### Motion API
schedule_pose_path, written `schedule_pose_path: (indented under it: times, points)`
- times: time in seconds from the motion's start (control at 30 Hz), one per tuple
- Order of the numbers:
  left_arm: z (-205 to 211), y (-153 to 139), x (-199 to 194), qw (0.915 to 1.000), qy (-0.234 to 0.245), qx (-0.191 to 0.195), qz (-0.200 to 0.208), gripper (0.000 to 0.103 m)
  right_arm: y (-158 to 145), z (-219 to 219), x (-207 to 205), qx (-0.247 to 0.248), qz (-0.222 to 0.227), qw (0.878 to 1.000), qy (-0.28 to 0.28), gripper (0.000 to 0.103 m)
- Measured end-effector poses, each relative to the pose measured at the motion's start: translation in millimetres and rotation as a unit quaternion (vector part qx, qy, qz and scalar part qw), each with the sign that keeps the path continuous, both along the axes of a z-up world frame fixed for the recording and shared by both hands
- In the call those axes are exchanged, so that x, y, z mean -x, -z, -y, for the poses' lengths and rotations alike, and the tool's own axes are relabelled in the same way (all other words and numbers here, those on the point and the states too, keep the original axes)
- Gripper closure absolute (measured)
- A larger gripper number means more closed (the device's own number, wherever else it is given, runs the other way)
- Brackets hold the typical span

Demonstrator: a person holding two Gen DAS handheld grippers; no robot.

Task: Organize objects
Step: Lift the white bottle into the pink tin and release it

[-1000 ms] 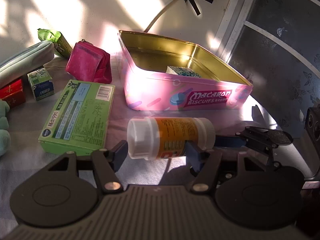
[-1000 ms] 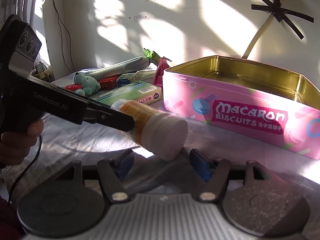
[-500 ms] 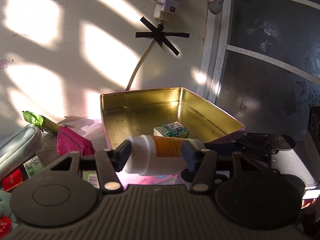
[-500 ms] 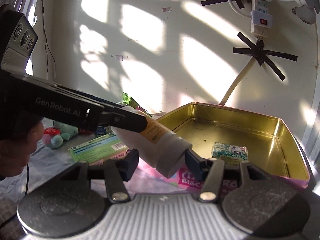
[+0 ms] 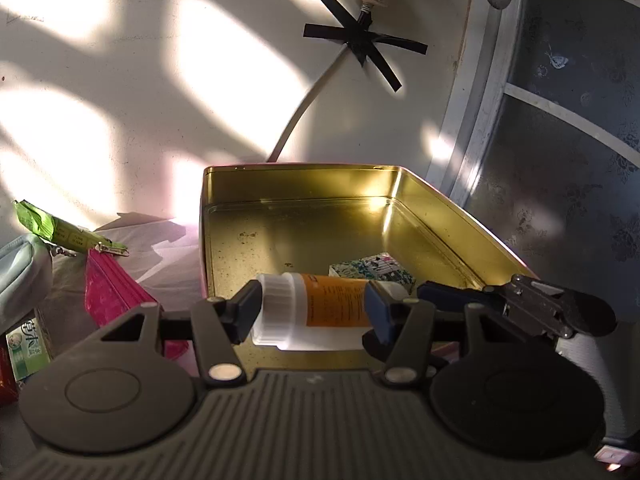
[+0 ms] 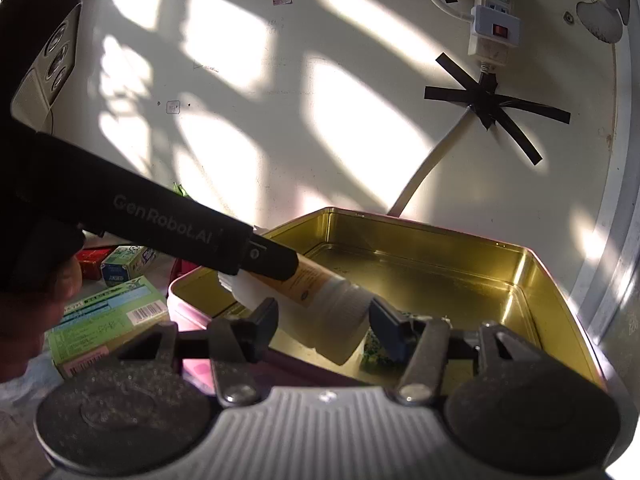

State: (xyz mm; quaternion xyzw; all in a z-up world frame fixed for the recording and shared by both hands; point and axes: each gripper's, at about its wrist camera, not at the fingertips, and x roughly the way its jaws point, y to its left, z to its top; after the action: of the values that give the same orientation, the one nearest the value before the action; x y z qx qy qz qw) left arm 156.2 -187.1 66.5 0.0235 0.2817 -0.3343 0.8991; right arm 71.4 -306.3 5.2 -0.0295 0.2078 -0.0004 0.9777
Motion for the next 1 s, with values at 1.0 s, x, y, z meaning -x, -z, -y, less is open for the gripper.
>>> schedule_pose_path:
  times: [1.0]
  points:
    - [-67.0, -11.0, 69.3, 0.9836, -0.158, -0.071, 0.052, 0.036, -185.6, 97.8, 72.2, -0.075, 0.194, 0.974, 0.094, 0.038]
